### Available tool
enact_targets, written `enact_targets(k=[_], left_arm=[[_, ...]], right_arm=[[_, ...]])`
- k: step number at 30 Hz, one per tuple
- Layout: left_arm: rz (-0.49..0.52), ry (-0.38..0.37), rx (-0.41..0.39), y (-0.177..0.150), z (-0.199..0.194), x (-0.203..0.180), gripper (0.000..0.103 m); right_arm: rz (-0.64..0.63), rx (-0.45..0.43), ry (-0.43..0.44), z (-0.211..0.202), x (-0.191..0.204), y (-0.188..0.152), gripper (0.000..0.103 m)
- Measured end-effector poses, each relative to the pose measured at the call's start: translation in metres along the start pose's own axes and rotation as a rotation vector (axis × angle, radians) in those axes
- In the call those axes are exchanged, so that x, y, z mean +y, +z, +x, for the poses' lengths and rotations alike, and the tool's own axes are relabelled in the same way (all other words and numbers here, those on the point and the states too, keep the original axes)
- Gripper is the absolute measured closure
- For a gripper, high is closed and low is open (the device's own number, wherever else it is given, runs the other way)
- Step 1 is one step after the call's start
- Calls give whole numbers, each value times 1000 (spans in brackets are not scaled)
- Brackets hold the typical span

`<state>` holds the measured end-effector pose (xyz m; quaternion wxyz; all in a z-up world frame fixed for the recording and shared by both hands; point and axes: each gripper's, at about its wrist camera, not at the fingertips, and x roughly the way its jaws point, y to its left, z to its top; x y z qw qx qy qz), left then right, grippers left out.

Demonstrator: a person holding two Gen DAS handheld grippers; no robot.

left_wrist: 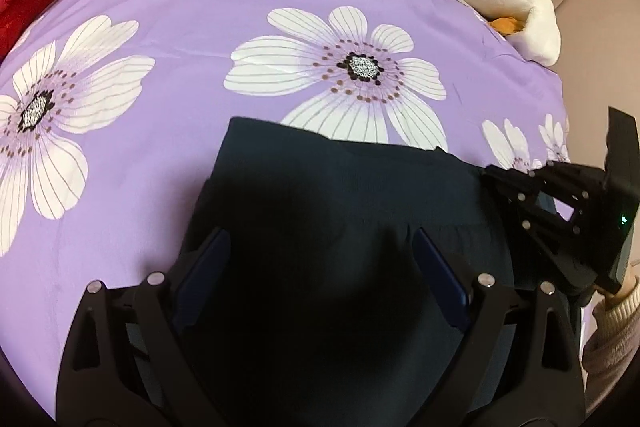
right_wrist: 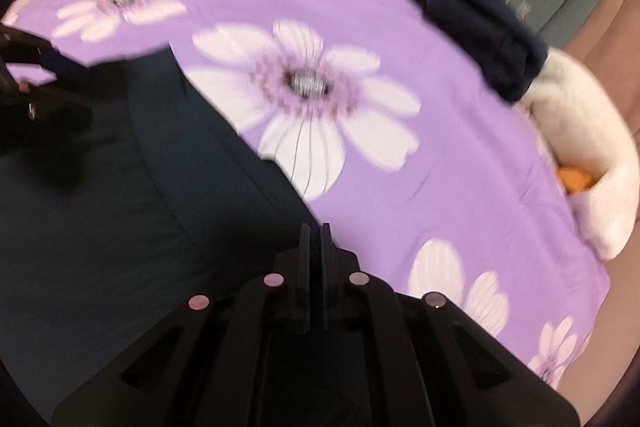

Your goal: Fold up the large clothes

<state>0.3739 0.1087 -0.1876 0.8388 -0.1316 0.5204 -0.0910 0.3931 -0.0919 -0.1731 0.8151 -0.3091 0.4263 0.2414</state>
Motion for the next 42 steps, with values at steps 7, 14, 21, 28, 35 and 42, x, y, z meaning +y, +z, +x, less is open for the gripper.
enact_targets(k=[7, 14, 21, 28, 35, 42], left_arm=[[59, -65, -12, -3, -11, -30, 9], [207, -9, -13, -12, 3, -68, 9], [229, 78, 13, -8, 35, -69, 11], [230, 144, -16, 5, 46, -69, 9], [241, 145, -39, -5, 24, -67, 11], [248, 186, -16, -18, 19, -53, 10]], right_arm=[[156, -85, 22, -27, -18, -6, 80], [224, -155, 108, -80, -31, -47, 79], [227, -29, 114, -38, -18, -83, 80], [386, -33, 72, -17, -47, -86, 82], [481, -62, -1, -37, -65, -96, 80], [567, -66, 13, -62, -72, -130, 55]])
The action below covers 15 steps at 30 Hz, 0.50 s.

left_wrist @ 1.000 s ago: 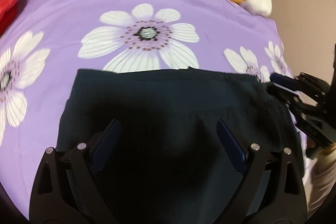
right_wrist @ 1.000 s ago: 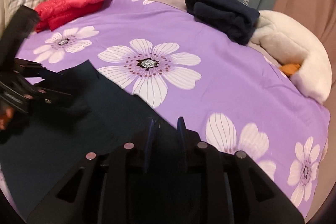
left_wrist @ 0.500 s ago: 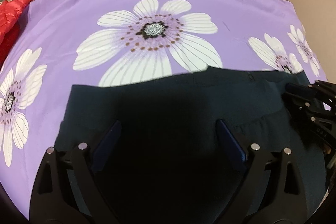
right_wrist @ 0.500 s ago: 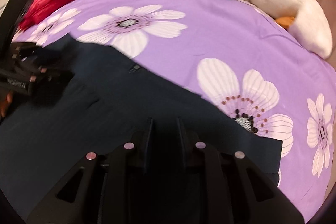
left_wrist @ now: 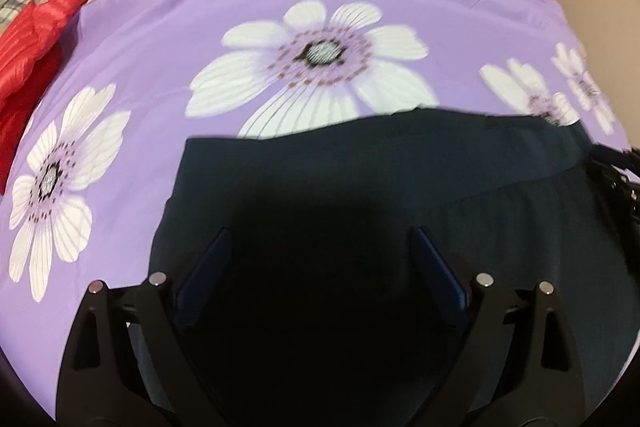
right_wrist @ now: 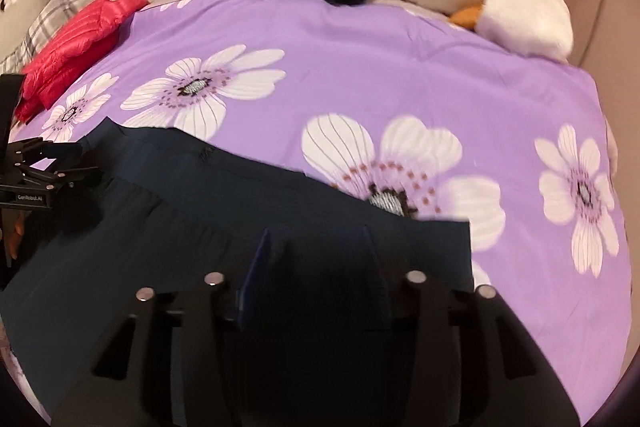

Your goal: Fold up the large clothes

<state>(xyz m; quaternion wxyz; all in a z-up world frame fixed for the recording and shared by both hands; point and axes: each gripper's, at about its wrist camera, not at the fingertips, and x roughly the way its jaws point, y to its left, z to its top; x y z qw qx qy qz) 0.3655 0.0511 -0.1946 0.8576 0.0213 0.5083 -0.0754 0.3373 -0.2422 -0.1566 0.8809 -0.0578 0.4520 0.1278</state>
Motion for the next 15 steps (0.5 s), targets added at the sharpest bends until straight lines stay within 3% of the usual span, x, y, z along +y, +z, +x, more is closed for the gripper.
enact_targets(k=[5, 8, 15], left_arm=[[42, 52, 17, -1, 9, 4, 9], [45, 69, 11, -3, 9, 10, 8], [-41, 69, 16, -9, -4, 34, 8]], right_arm=[[39, 126, -45, 28, -16, -24, 55], [81, 105, -7, 25, -31, -32, 56], [162, 104, -89, 8, -58, -42, 56]])
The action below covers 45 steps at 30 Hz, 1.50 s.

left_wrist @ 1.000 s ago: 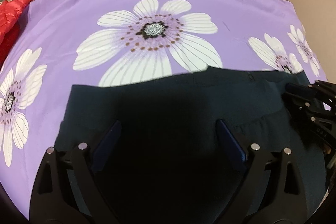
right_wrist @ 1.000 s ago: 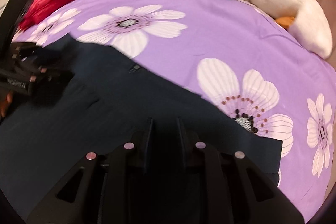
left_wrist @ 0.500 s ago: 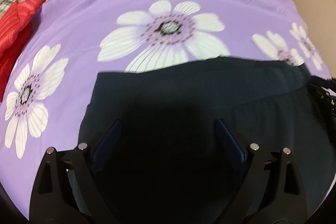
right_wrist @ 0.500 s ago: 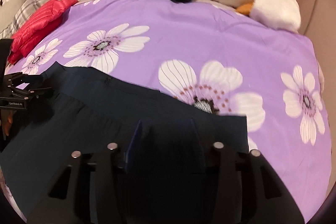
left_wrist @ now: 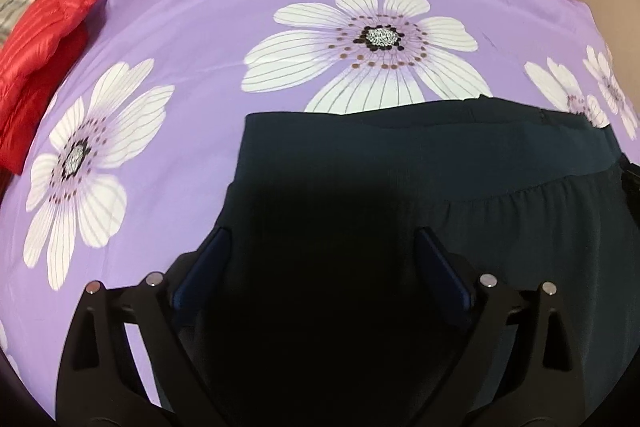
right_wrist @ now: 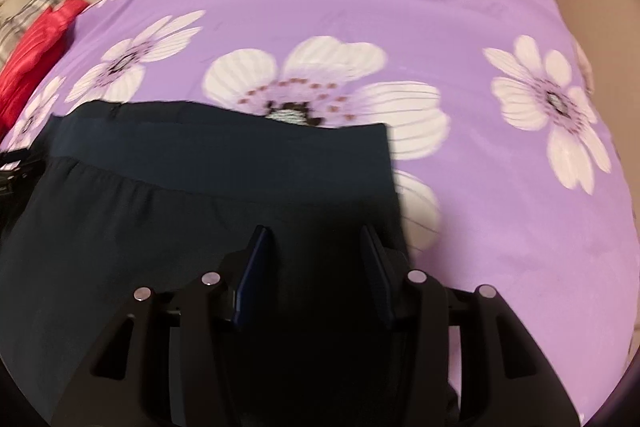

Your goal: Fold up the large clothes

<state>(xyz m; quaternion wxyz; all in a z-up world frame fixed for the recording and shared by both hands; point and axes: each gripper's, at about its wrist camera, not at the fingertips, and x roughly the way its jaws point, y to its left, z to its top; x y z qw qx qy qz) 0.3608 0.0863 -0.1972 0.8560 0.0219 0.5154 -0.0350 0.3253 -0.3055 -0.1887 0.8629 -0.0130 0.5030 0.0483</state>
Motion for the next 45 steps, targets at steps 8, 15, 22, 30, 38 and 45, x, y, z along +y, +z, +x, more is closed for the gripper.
enact_targets(k=[8, 15, 22, 30, 38, 45], left_arm=[[41, -112, -41, -15, -41, -26, 8], [115, -161, -13, -57, -42, -56, 8], [93, -130, 16, -72, -39, -41, 8], [19, -101, 9, -83, -55, -10, 8], [-18, -194, -75, -111, -99, -10, 8], [27, -188, -109, -153, -100, -21, 8]], right_arm=[[12, -99, 15, -44, 11, 2, 54], [-132, -62, 148, -55, 79, -15, 54], [-155, 31, 78, -33, 68, -46, 54], [-100, 4, 11, -53, 41, -60, 53], [0, -87, 73, -100, 31, -83, 53], [-60, -97, 172, -114, 69, -118, 53]])
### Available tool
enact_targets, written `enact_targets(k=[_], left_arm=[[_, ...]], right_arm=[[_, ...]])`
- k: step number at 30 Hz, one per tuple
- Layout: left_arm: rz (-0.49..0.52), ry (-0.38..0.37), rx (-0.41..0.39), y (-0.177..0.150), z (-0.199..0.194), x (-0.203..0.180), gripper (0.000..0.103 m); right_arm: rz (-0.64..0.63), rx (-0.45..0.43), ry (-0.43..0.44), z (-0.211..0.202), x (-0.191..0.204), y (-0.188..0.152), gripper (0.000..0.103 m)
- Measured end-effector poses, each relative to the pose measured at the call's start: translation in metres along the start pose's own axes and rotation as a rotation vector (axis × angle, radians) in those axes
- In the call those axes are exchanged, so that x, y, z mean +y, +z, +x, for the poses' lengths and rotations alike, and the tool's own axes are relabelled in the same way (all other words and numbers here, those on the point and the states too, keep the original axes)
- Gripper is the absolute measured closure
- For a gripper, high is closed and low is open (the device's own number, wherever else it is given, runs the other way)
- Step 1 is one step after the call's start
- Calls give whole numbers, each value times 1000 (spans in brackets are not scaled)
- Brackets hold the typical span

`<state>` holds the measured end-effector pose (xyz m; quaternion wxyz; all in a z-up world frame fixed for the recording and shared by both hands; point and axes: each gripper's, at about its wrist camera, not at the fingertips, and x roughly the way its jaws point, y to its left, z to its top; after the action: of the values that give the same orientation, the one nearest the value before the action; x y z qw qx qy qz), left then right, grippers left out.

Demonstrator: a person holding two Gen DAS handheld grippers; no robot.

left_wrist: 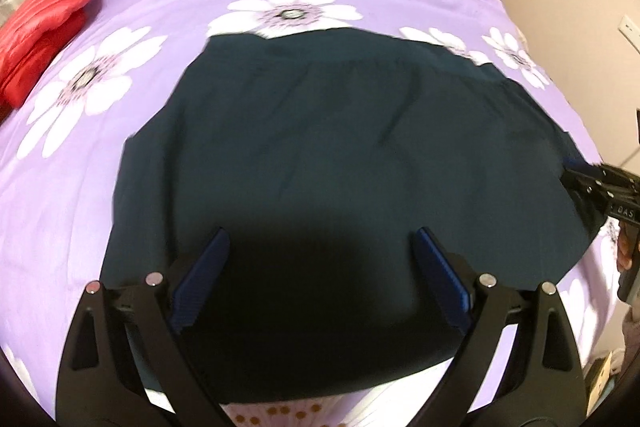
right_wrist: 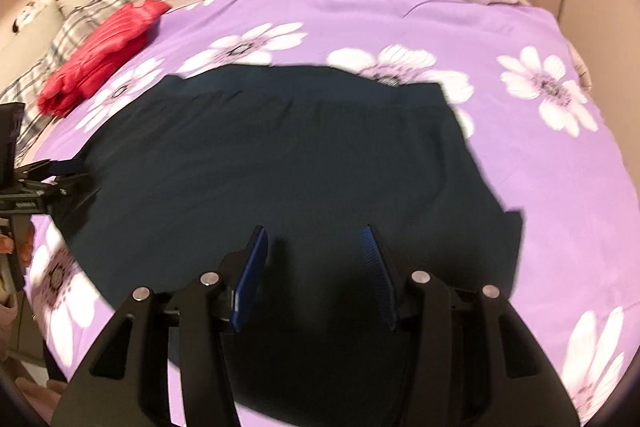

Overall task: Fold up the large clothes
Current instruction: 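Lay the folded section flat with both tools and open their fingers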

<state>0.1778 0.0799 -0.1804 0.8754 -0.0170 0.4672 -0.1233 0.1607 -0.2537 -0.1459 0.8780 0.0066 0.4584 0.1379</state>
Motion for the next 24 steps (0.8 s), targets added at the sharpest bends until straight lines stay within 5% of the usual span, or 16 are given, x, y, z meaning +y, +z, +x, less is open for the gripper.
enact_targets(k=[7, 9, 14, 20, 24], left_arm=[[-89, -38, -42, -27, -27, 43, 9], [-86, 32, -38, -32, -34, 47, 9], [-226, 70, -24, -42, -47, 91, 9], [-377, -16, -43, -56, -64, 123, 13], [-359, -63, -31, -59, -58, 112, 25]], right_arm=[[64, 13, -20, -3, -22, -28, 53], [98, 12, -59, -8, -32, -35, 52], [178, -18, -101, -26, -61, -47, 53], [286, -58, -168, -52, -92, -57, 50], [361, -70, -84, -60, -102, -73, 48]])
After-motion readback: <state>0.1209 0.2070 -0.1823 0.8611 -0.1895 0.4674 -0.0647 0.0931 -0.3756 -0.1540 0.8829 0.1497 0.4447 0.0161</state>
